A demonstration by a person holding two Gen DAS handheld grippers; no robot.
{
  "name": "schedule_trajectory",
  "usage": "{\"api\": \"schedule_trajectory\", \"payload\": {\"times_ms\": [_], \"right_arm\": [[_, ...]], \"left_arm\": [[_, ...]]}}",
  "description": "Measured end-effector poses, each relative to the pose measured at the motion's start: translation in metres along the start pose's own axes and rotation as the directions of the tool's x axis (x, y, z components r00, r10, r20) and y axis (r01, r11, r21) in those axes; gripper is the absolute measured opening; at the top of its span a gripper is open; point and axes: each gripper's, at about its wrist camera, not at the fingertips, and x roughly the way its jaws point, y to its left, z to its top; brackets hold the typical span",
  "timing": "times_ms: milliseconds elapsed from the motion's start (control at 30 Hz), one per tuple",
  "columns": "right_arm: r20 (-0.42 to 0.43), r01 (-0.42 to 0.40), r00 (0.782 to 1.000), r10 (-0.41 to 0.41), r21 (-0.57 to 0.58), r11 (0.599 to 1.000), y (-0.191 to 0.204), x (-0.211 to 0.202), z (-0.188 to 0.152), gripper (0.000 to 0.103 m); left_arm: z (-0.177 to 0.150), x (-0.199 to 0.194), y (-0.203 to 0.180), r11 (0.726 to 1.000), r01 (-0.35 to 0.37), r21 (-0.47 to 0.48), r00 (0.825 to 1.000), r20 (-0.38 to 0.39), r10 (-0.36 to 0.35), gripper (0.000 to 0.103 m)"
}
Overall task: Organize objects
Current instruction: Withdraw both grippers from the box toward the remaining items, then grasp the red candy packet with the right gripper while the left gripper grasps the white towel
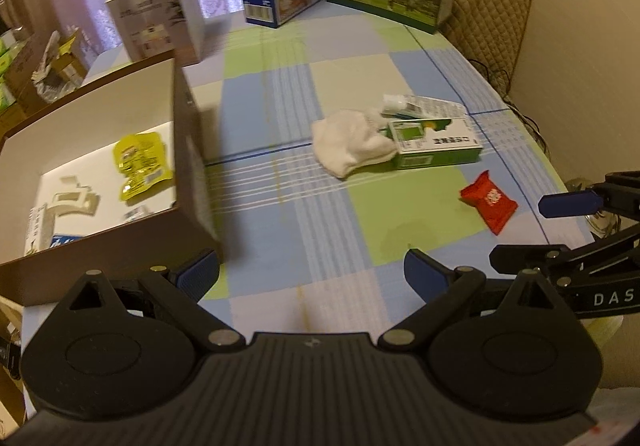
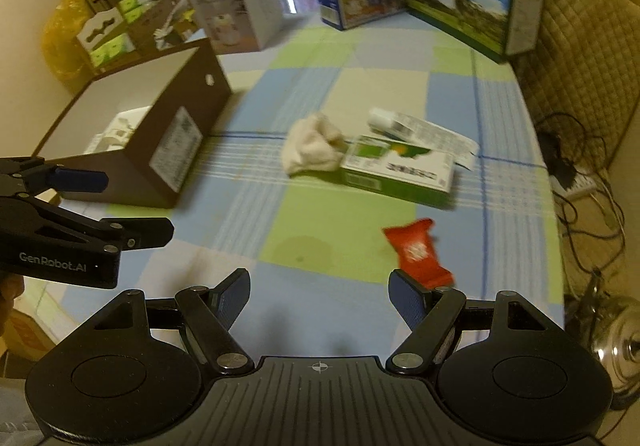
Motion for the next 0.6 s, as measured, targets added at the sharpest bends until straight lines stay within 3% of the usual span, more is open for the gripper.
{"api": "schedule_trajectory", "payload": {"times_ms": [600], "right_arm": [[-0.015,0.13,0.991,-0.13,0.045,0.99,-0.053,0.016,-0.013,0.073]], "left_arm": [[0.015,0.037,-0.038,0.999,0.011,0.043,1.0,-0.025,-0.01,0.097]]}}
